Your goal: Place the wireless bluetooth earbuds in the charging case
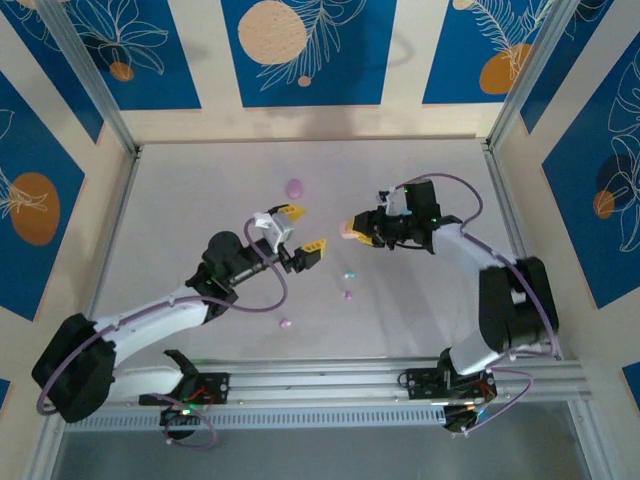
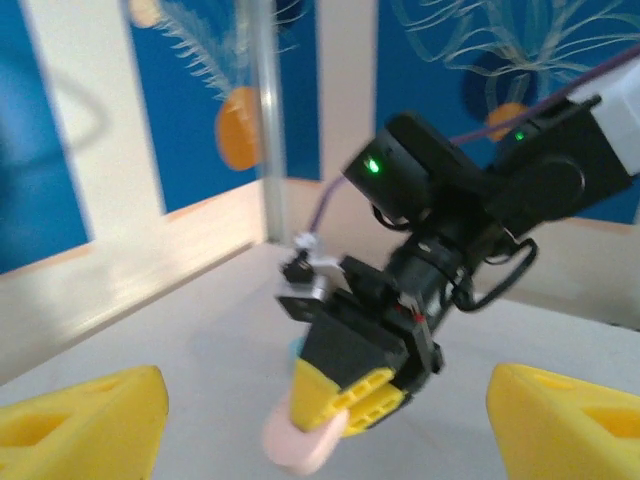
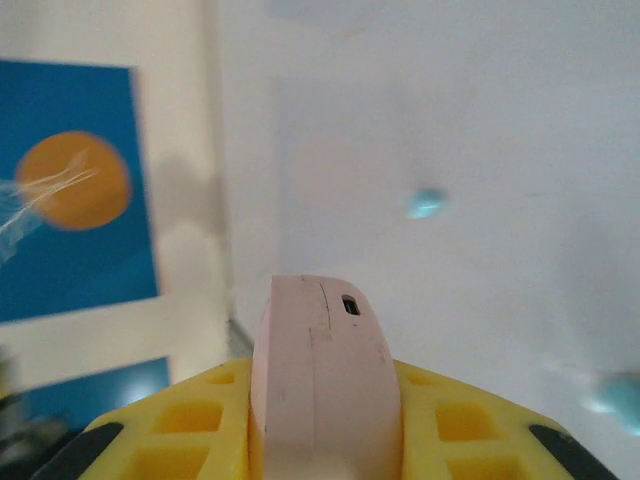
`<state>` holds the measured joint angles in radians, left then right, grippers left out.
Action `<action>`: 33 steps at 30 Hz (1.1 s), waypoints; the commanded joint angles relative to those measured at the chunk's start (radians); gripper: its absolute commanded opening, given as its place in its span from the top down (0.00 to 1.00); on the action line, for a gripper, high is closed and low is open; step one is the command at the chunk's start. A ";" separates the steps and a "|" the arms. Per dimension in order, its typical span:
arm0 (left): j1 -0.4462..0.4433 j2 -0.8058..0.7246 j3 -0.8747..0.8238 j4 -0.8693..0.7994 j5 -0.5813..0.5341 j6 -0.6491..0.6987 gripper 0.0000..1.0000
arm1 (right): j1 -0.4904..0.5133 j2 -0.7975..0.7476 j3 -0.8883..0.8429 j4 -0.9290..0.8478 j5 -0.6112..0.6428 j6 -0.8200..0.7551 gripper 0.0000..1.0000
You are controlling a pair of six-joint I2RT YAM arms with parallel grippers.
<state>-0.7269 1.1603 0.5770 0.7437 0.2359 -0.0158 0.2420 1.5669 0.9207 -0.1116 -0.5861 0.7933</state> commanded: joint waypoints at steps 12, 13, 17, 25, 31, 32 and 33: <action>0.032 -0.107 0.080 -0.451 -0.246 -0.015 0.23 | 0.017 0.412 0.257 -0.139 0.136 -0.170 0.72; 0.032 -0.104 0.080 -0.449 -0.241 -0.014 0.23 | 0.017 0.421 0.264 -0.148 0.143 -0.172 0.71; 0.034 -0.101 0.070 -0.418 -0.236 -0.020 0.23 | 0.019 0.432 0.270 -0.179 0.183 -0.173 0.64; 0.035 -0.131 0.046 -0.382 -0.261 -0.023 0.24 | 0.013 0.339 0.266 -0.269 0.358 -0.214 0.43; 0.037 -0.131 0.040 -0.373 -0.261 -0.021 0.24 | 0.003 0.265 0.320 -0.388 0.453 -0.300 0.36; 0.037 -0.132 0.039 -0.371 -0.260 -0.021 0.24 | -0.004 0.245 0.325 -0.397 0.480 -0.325 0.36; 0.038 -0.132 0.038 -0.370 -0.258 -0.021 0.24 | -0.014 0.231 0.333 -0.406 0.510 -0.341 0.36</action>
<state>-0.7006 1.0466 0.6239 0.3374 -0.0093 -0.0269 0.2485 1.8675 1.2098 -0.4358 -0.1810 0.5331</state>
